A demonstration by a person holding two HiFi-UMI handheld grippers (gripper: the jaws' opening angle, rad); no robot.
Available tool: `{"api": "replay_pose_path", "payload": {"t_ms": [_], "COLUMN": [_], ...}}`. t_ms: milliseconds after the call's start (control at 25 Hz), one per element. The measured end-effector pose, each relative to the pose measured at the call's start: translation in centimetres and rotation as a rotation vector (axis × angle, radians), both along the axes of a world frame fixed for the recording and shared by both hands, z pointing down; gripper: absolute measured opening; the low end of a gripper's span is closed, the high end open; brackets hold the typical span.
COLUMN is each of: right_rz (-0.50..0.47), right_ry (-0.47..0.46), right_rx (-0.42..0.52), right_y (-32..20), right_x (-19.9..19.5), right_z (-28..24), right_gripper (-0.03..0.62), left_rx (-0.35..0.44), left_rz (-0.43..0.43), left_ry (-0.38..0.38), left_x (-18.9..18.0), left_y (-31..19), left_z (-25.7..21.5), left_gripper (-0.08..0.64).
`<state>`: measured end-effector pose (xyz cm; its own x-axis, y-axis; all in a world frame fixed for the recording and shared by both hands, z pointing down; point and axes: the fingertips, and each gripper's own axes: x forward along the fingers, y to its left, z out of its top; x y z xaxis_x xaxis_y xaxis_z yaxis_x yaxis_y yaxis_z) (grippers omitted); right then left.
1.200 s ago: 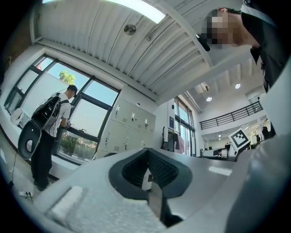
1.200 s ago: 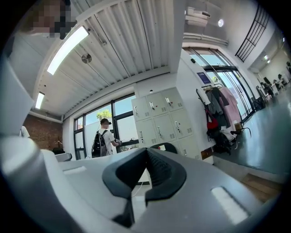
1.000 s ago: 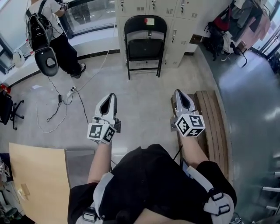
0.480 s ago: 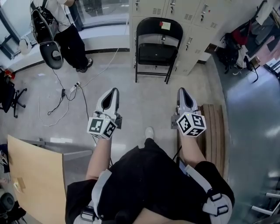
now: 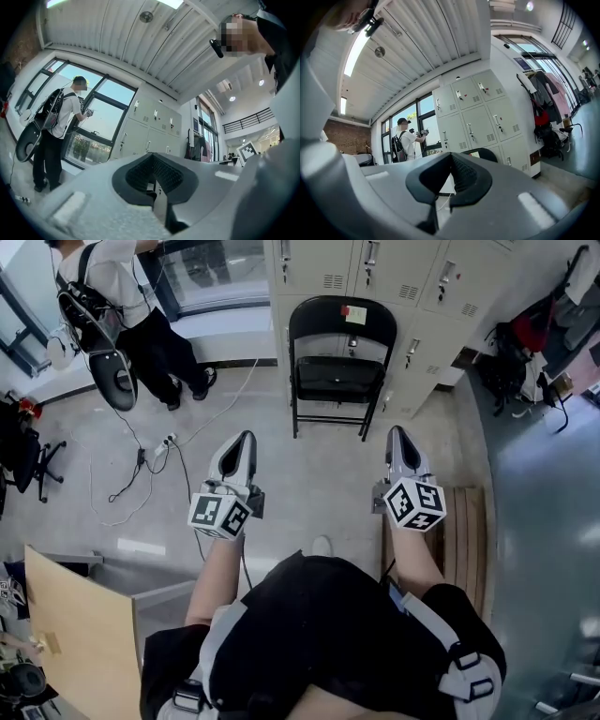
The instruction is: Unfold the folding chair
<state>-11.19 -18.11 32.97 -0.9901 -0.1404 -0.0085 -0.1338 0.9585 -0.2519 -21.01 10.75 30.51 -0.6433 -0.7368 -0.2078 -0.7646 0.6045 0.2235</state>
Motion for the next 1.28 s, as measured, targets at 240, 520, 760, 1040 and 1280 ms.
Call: {"api": "replay_pose_path", "payload": {"t_ms": [240,520,760,1040,1280], "right_rz": [0.003,0.004,0.008,0.062,0.128], "right_ry": [0.027,0.057,0.081,0.077,0.103], "right_rx": [-0.051,-0.085,-0.119,-0.125,-0.129], "right_y": [-4.8,-8.2,-9.3,-10.8,-12.5], "right_x": [-2.8,-5.8,-8.9,-14.5,-19.3], "right_z": [1.5,3.7,5.1,5.2,4.8], "right_gripper": [0.003,0.003,0.003,0.003,0.003], "left_rx": [0.012,-0.028,-0.033,-0.054,-0.052], "left_rz": [-0.013,-0.001,-0.002,0.063,0.129], "left_ry": [0.023,0.05,0.046,0.019,0.014], "left_x": [-2.6,-4.9,-8.9,-16.4,-23.1], "left_y": [-4.0,-7.7,-8.7,-11.4,-13.8], "left_z": [1.2,2.3,3.4,3.4,3.2], "left_gripper": [-0.002,0.0,0.0,0.0,0.0]}}
